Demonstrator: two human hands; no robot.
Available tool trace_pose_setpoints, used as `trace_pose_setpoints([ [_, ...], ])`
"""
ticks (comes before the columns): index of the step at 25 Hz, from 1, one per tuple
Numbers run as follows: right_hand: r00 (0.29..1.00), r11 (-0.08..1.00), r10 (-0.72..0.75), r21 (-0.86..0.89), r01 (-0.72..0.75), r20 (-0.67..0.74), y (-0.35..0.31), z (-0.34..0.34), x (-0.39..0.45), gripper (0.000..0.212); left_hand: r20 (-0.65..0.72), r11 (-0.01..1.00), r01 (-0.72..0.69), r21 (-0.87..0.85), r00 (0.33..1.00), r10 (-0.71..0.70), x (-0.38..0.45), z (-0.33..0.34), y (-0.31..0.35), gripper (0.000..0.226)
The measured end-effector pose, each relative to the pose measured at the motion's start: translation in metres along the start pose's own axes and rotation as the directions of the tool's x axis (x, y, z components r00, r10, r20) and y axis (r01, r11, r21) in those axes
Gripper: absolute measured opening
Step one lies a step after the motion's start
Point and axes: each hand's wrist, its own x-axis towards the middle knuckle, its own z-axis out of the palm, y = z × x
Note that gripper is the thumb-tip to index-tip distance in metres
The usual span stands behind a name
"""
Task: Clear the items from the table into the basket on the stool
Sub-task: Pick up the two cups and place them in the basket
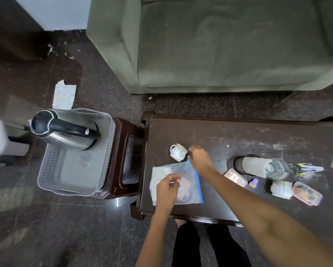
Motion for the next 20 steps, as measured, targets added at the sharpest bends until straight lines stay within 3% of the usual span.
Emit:
trace_pose_setpoints([
  [4,0.991,0.991,0.131,0.01,-0.131,0.023,-0.017,0.028,0.029,0.041,0.006,0.999,0.022,-0.025,1.0,-0.022,0.007,-0.015,-0.016,0.022],
  [7,0.991,0.989,0.134,-0.07,-0.133,0.016,-0.025,0.044,0.036,0.031,0.012,0.999,0.026,-0.029,1.0,-0.026,0.009,-0.025,-0.029,0.022],
  [11,0.998,0.957,-0.067,-0.281,0.067,0.007,-0.028,0.038,0.016,0.023,0.02,1.0,0.03,0.002,0.999,-0.03,0.007,-0.034,-0.037,0.02],
  [15,0.944,0.908,-0.316,-0.318,0.272,-0.095,0.003,0.007,-0.032,0.026,-0.023,0.998,-0.054,0.04,0.998,0.055,0.001,-0.028,-0.017,0.018],
  [18,0.874,0.827,-0.486,-0.337,0.451,-0.023,0.035,-0.034,-0.086,0.036,0.004,0.97,-0.171,0.174,0.985,0.173,-0.005,-0.008,0.014,0.035],
  [20,0.861,0.789,-0.508,-0.387,0.477,0.026,0.055,-0.06,-0.125,0.038,0.111,0.937,-0.255,0.239,0.966,0.235,-0.011,0.015,0.029,0.042],
])
